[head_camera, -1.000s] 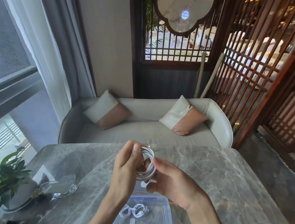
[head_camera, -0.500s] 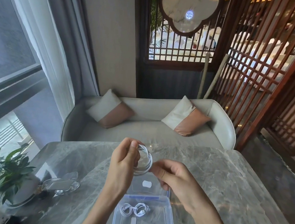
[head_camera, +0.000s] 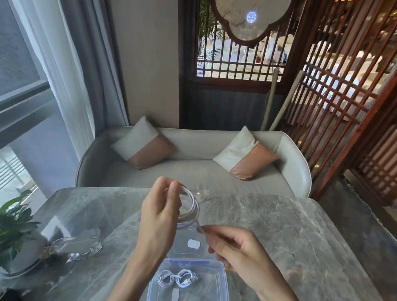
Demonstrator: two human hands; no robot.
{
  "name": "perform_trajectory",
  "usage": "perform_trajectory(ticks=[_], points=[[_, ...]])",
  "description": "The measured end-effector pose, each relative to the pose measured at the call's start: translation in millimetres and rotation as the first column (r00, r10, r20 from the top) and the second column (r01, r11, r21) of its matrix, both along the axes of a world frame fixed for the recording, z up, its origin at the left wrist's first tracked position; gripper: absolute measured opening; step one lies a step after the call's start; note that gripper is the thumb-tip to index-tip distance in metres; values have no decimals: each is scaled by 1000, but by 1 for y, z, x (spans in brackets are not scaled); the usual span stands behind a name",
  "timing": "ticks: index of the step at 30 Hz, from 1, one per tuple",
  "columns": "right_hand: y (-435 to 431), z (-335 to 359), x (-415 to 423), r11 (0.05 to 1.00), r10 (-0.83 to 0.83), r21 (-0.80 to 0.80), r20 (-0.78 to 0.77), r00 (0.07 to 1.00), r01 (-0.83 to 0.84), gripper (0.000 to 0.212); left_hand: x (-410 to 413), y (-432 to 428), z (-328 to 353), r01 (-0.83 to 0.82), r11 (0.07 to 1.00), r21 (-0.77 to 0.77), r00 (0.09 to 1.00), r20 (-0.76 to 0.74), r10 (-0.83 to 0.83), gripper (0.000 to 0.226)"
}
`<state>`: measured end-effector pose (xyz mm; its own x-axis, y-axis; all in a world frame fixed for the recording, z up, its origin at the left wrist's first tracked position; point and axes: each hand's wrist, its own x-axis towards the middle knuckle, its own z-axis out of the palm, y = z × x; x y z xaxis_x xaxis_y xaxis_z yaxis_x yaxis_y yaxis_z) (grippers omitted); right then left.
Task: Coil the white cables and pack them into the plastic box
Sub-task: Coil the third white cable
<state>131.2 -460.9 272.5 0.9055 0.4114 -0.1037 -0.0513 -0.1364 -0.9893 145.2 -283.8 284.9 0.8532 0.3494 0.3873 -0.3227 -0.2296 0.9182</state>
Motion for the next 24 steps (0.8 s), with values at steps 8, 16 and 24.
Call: perform_trajectory(ticks=[8, 16, 24], points=[[0, 13, -12, 955, -7, 296, -9, 1000, 9, 19, -7, -11, -17, -157, 962, 224, 987, -1, 161, 24], [22, -5, -13, 922, -371, 111, 530, 763, 371, 10, -13, -26, -18, -5, 1000, 23, 999, -35, 6, 23], [28, -6, -11, 931, -325, 238, 191, 926, 277, 24, -21, -32, -20, 126, 992, 24, 989, 74, -127, 29]])
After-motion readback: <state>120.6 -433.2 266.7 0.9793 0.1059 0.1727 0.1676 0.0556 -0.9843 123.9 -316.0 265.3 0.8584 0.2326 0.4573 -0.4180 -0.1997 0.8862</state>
